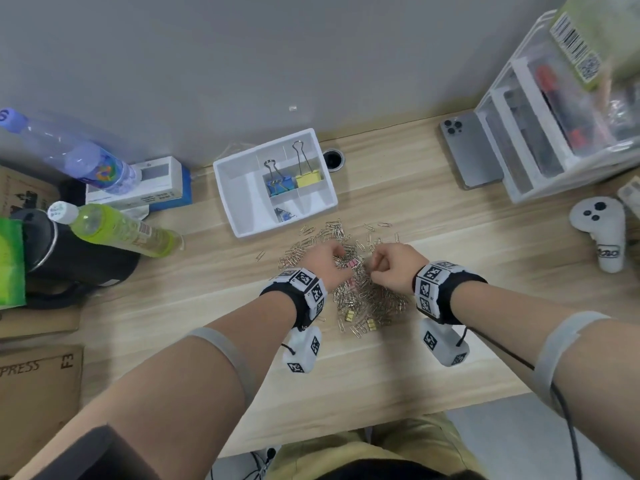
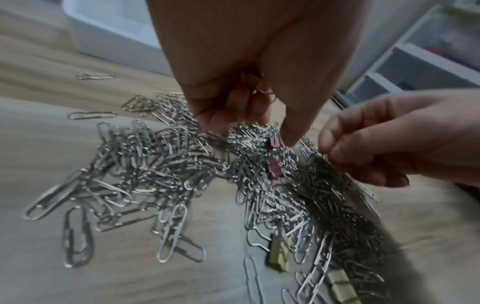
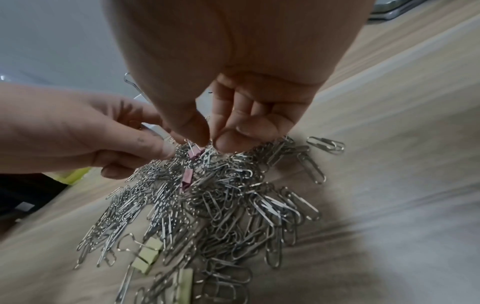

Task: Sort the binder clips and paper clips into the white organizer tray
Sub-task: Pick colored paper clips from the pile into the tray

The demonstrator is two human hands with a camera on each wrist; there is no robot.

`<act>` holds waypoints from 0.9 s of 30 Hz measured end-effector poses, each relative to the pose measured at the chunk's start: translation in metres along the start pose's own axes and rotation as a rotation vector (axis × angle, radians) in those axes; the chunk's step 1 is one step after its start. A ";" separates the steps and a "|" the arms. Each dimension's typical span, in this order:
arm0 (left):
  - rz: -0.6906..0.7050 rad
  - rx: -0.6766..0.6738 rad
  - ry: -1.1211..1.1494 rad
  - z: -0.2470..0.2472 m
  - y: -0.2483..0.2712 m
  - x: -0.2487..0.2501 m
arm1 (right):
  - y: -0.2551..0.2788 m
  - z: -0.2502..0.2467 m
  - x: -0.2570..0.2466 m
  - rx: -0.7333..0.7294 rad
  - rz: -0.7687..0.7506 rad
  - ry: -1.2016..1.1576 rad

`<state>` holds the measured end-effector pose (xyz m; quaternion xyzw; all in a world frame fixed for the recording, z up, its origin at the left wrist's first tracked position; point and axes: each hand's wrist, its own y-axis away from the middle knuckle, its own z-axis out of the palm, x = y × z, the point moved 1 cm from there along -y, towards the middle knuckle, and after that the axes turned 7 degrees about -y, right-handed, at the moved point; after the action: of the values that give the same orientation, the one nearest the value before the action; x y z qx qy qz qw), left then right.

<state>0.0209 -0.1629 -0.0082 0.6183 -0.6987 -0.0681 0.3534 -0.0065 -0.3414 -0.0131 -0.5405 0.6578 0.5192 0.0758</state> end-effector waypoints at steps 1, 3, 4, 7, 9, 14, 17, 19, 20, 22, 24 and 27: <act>0.007 0.022 -0.016 0.002 -0.002 0.002 | 0.000 0.001 -0.001 -0.011 -0.027 0.012; 0.010 0.047 -0.041 0.005 -0.008 0.005 | -0.001 0.004 -0.003 -0.028 -0.072 0.040; 0.004 0.046 -0.048 0.007 -0.009 0.007 | -0.001 0.006 -0.004 -0.025 -0.078 0.055; -0.033 0.021 -0.021 0.010 -0.014 0.008 | -0.006 0.013 -0.005 0.005 -0.046 0.085; -0.053 -0.006 0.019 0.009 -0.015 0.007 | -0.008 0.017 -0.006 -0.006 -0.043 0.120; -0.131 -0.100 0.156 -0.005 -0.008 -0.011 | -0.010 0.024 -0.014 -0.059 -0.062 0.205; -0.202 -0.184 0.247 -0.018 -0.001 -0.026 | -0.012 0.025 -0.021 -0.089 -0.033 0.139; -0.257 -0.279 0.348 -0.024 0.002 -0.033 | -0.012 0.023 -0.026 -0.112 0.045 0.052; -0.281 -0.325 0.416 -0.027 0.004 -0.036 | -0.012 0.023 -0.028 -0.126 0.079 0.002; -0.356 -0.387 0.598 -0.033 0.007 -0.038 | -0.013 0.022 -0.031 -0.153 0.148 -0.130; -0.449 -0.461 0.785 -0.039 0.011 -0.036 | -0.014 0.021 -0.034 -0.204 0.241 -0.344; -0.416 -0.515 0.802 -0.045 0.016 -0.032 | -0.016 0.017 -0.041 -0.281 0.313 -0.505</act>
<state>0.0338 -0.1147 0.0209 0.6146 -0.3310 -0.0644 0.7132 0.0148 -0.3003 -0.0034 -0.2923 0.6152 0.7277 0.0805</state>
